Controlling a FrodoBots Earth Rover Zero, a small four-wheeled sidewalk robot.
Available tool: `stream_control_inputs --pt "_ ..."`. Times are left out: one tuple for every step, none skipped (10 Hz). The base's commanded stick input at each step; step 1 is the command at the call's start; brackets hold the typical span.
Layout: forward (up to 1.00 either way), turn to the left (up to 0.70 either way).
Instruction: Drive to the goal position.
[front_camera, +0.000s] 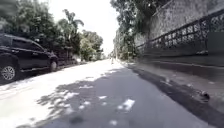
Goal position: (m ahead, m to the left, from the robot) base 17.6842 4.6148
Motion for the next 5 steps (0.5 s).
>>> stream_control_inputs --pt "1.0 0.1" --pt "1.0 0.29" --pt "1.0 0.36" --pt "1.0 0.34" --pt "1.0 0.02"
